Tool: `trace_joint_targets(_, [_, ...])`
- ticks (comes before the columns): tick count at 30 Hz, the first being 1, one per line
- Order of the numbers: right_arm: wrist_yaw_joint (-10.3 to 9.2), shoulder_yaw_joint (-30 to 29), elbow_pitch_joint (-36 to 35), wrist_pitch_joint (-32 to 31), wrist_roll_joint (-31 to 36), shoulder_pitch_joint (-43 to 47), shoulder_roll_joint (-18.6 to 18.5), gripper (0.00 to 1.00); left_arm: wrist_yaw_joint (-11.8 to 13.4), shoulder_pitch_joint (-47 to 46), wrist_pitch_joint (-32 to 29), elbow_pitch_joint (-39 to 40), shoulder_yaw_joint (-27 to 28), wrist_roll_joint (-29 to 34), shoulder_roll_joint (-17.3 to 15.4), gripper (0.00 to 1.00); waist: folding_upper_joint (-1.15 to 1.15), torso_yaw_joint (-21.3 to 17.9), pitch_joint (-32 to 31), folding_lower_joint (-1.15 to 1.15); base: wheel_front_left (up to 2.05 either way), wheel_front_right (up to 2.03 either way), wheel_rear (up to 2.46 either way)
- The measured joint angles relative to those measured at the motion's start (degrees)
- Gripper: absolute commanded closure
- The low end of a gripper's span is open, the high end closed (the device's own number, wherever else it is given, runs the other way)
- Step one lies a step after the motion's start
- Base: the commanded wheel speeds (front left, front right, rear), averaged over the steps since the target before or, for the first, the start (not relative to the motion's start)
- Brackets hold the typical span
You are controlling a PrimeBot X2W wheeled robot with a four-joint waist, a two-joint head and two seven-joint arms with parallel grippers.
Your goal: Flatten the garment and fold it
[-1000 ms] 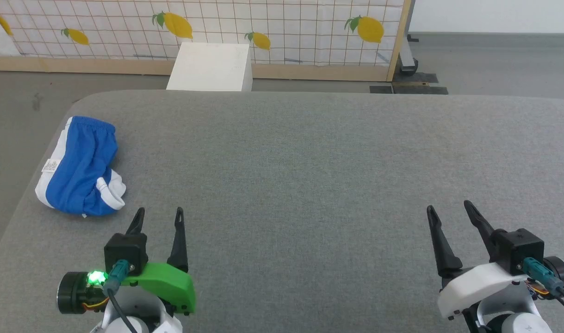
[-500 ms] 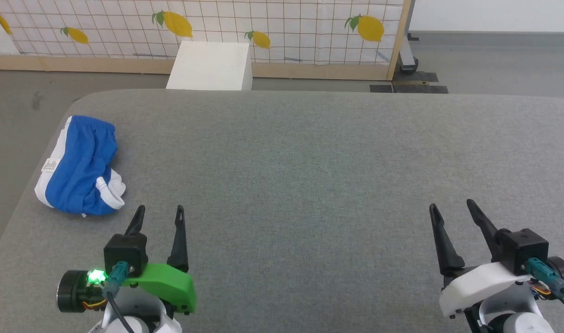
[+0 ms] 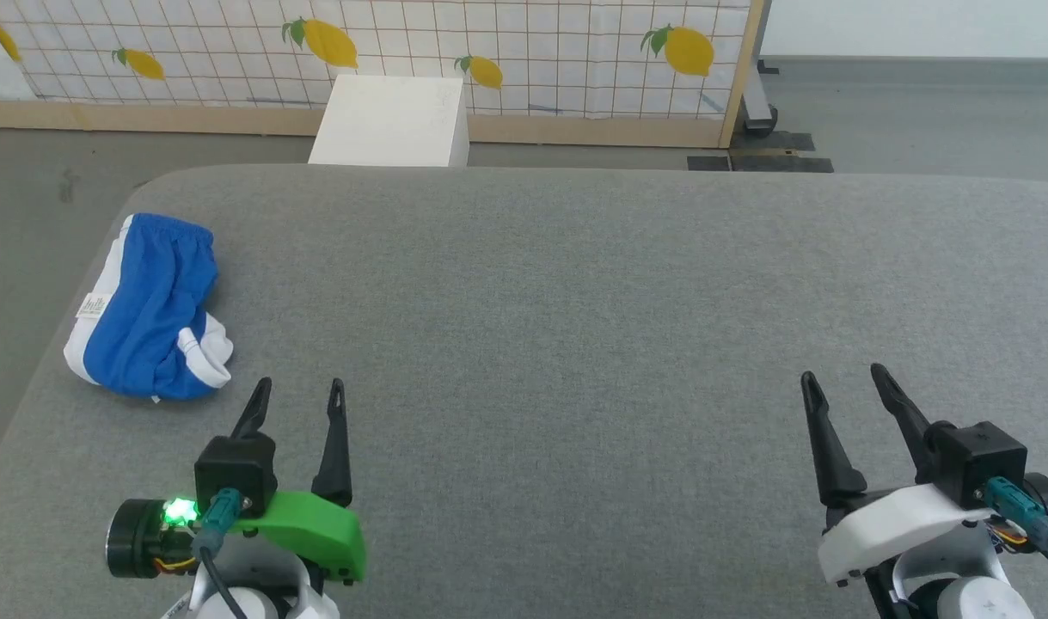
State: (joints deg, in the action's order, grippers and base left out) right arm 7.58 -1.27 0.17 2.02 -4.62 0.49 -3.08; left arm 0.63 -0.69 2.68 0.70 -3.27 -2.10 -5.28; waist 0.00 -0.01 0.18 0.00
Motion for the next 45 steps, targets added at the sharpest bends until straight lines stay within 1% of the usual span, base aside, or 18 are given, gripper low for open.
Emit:
trace_joint_targets(22, [0.00, -0.34, 0.87, -1.48, -0.01, -0.20, 0.01, 0.00, 0.03, 0.01, -1.15, -0.45, -2.16, -1.18, -1.25, 0.00, 0.00, -0.01, 0.53, 0.00, 0.00, 0.00, 0.00])
trace_joint_targets(30, [0.00, -0.38, 0.79, -1.75, -0.51, -0.20, 0.01, 0.00, 0.63, -0.01, -1.07, -0.45, -3.00, -1.53, -1.78, 0.00, 0.00, 0.35, 0.90, 0.00, 0.00, 0.00, 0.00])
trace_joint_targets(36, [0.00, 0.51, 0.67, -2.15, -0.55, -0.15, 0.02, 0.00, 1.04, -0.12, -0.53, -0.68, -3.35, -1.69, -2.15, 0.00, 0.00, 2.02, 1.10, 0.00, 0.00, 0.00, 0.00])
trace_joint_targets(45, [0.00, 2.37, 0.60, -3.61, -2.04, 0.64, 0.05, 0.00, 1.44, -0.32, 0.45, -1.62, -3.74, -2.50, -3.55, 0.00, 0.00, 6.88, 0.85, 0.00, 0.00, 0.00, 0.00])
